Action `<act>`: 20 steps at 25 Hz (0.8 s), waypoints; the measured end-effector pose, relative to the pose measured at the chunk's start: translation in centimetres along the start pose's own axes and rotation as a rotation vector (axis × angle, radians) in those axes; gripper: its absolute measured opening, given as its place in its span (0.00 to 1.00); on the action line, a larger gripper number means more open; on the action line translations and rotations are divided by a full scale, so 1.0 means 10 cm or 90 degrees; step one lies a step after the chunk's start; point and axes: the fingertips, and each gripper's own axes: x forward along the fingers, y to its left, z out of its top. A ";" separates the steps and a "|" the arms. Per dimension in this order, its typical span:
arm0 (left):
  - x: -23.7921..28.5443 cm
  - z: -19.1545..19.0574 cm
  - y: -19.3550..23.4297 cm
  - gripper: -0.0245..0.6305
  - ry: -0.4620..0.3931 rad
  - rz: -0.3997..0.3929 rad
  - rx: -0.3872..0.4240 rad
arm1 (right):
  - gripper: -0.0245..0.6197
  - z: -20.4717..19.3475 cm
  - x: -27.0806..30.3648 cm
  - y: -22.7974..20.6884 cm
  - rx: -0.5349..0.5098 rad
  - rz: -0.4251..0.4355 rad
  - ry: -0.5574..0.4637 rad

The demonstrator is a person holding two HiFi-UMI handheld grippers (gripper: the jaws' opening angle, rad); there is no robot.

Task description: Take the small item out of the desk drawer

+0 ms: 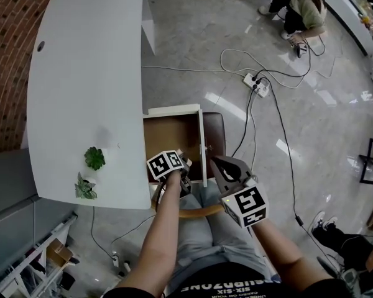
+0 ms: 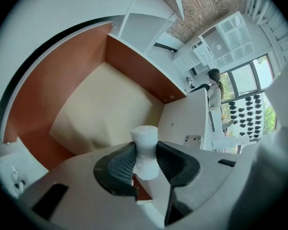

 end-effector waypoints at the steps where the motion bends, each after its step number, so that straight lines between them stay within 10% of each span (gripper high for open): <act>1: -0.03 -0.01 -0.01 0.25 -0.001 -0.001 0.001 | 0.03 0.00 -0.02 0.01 0.000 -0.001 -0.001; 20: -0.62 -0.22 -0.25 0.25 -0.023 -0.007 0.028 | 0.03 0.26 -0.50 0.13 -0.021 -0.004 -0.027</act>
